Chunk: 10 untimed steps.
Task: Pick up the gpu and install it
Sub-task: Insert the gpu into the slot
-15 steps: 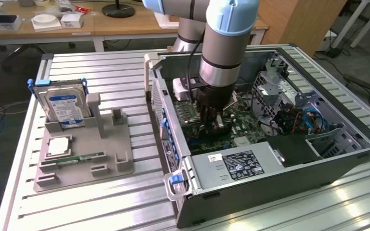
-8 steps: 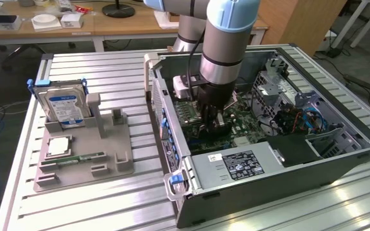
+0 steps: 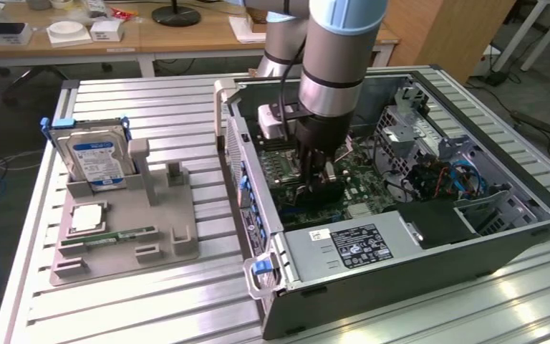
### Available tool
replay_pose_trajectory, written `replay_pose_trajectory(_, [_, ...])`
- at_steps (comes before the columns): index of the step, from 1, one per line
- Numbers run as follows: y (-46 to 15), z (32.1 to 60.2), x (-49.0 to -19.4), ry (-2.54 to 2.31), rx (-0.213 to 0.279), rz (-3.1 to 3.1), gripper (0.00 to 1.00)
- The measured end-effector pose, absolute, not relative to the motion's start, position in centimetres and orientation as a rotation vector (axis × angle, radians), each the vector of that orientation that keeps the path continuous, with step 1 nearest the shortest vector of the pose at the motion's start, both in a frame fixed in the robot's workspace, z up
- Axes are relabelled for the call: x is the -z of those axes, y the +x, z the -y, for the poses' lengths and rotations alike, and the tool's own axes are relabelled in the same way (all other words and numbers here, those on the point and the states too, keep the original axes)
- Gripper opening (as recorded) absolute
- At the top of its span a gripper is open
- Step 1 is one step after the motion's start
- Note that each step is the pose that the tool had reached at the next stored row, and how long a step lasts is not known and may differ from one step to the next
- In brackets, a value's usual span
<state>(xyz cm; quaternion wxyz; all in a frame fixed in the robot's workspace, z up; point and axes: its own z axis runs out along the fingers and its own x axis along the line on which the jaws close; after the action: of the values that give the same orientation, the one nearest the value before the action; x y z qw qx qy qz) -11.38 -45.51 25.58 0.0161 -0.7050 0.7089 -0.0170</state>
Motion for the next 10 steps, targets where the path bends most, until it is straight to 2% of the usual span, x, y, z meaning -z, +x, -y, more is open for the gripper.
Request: replay_pose_trajectory(10, [-11.4,45.5,-27.5,-2.188,0.061,-2.201,0.33])
